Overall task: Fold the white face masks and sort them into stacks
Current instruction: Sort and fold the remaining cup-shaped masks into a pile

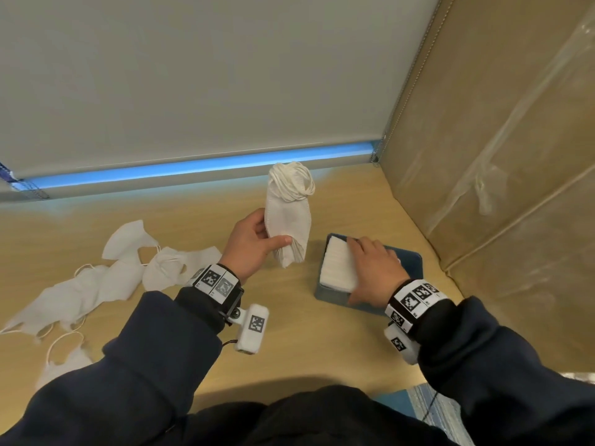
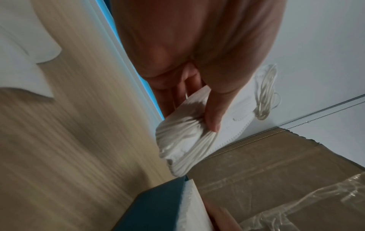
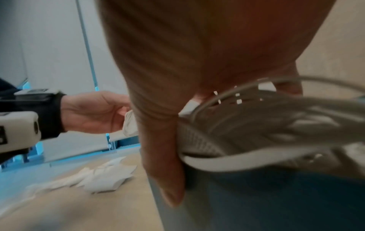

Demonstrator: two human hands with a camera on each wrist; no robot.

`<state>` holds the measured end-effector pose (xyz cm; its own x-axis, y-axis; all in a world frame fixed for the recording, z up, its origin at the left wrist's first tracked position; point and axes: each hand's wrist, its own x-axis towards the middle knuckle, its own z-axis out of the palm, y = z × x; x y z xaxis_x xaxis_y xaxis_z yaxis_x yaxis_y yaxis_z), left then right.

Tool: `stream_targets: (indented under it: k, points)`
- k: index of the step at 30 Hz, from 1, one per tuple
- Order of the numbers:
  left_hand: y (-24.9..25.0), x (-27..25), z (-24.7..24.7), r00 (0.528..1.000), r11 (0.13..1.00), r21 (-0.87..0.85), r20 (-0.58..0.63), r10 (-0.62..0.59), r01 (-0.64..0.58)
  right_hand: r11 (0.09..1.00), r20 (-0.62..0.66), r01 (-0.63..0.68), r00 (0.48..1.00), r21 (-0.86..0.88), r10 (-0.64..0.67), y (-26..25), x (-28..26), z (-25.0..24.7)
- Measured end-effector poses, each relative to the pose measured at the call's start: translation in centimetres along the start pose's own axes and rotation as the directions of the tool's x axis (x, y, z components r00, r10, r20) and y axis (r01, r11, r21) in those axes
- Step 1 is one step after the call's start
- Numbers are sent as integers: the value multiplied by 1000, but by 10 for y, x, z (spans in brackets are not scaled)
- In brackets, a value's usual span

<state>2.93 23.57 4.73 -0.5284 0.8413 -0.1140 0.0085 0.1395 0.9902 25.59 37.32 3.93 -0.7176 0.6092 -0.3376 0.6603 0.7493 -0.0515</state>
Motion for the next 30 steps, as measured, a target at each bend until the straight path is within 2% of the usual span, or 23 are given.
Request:
stream_targets:
  k: [2, 6, 9, 14, 19, 23, 25, 28, 30]
  points:
    - [-2, 2, 6, 1000, 1000, -4, -19, -4, 4, 998, 24, 19, 1000, 52, -20, 3, 5, 1]
    - [2, 7, 17, 997, 999, -1, -54, 51, -51, 958, 118, 41, 990, 283, -77, 10, 13, 5]
    - [7, 13, 28, 993, 992, 69, -53, 108, -104, 950, 94, 104, 986, 294, -137, 11, 12, 9]
    - [4, 19, 50, 985, 942, 289, 37, 169, -173, 934, 65, 192, 973, 302, -221, 9, 9, 16]
    - [4, 20, 58, 969, 880, 424, 207, 136, -214, 936, 63, 227, 966, 270, -252, 8, 9, 14]
    - [13, 22, 52, 954, 863, 439, 265, 141, -250, 934, 64, 229, 965, 272, -255, 9, 10, 13]
    - [10, 23, 49, 948, 832, 497, 300, 101, -246, 933, 63, 240, 962, 267, -266, 9, 9, 14]
    - [1, 27, 47, 943, 736, 634, 332, 19, -238, 929, 71, 256, 956, 268, -284, 10, 8, 13]
    - [2, 30, 47, 941, 718, 659, 337, -19, -222, 929, 69, 261, 955, 263, -288, 9, 9, 13]
